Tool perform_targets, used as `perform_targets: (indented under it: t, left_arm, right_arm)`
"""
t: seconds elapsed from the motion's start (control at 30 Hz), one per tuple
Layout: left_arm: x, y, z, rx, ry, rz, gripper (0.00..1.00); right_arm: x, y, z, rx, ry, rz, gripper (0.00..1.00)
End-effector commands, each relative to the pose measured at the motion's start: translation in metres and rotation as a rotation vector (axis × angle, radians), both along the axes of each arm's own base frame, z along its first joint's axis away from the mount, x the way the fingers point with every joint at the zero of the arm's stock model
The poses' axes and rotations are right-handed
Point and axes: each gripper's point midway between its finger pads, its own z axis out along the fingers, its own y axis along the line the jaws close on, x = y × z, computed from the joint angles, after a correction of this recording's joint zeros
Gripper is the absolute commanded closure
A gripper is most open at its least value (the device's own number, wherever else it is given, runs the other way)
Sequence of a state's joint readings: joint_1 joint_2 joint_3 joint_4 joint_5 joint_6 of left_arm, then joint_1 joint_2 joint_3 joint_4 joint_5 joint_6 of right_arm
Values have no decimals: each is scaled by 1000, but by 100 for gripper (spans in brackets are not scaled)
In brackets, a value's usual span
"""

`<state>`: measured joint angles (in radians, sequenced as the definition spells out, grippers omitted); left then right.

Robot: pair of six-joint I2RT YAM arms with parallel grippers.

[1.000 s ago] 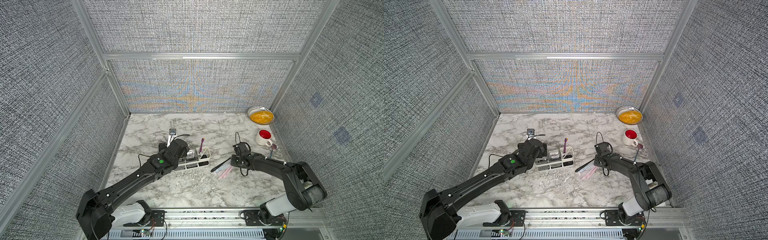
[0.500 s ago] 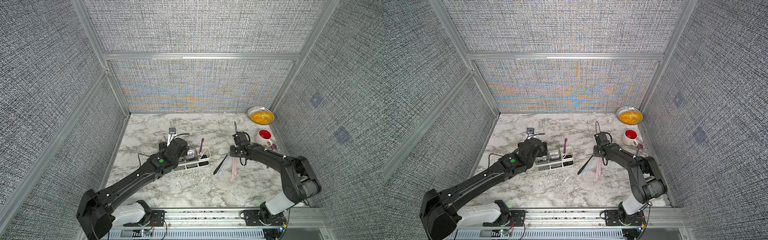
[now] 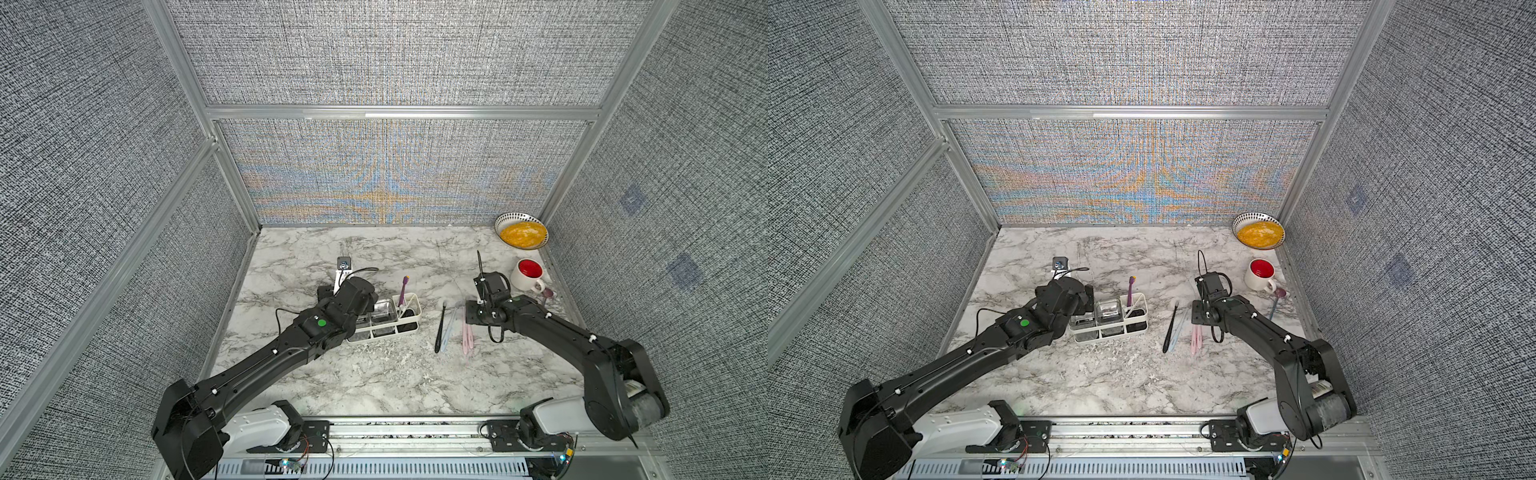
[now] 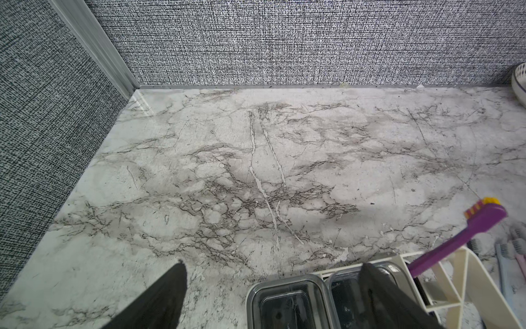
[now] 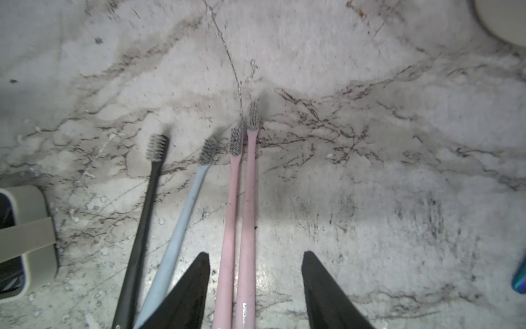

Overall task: Place the toothbrush into the toothbrush holder
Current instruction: Pick up the toothbrush from the center of the board.

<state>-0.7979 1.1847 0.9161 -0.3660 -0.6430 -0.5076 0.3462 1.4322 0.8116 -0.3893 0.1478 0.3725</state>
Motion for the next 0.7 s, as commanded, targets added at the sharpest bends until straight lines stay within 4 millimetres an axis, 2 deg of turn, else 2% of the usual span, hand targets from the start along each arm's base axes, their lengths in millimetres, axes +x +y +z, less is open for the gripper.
perform_targets:
  t: [0.0,0.17,0.33,0.53,0.67]
  left_arm:
    - [1,-3,3,-9,-5,-10,4]
    - [-2,4,6,0,-16,2,4]
    - [-3,7,6,2,-21,7,4]
    - [-3,5,5,5,-19,2,4]
    - [-3,5,5,8,-17,2,4]
  right_arm:
    - [-2,4,-11,23,36,-6,46]
    - [6,5,-24,-1,67,-2,57]
    - [11,-2,-34,-11,86,-13,64]
    - [13,-4,-45,-12,104,-6,65]
    - [15,-4,-43,-13,97,-7,65]
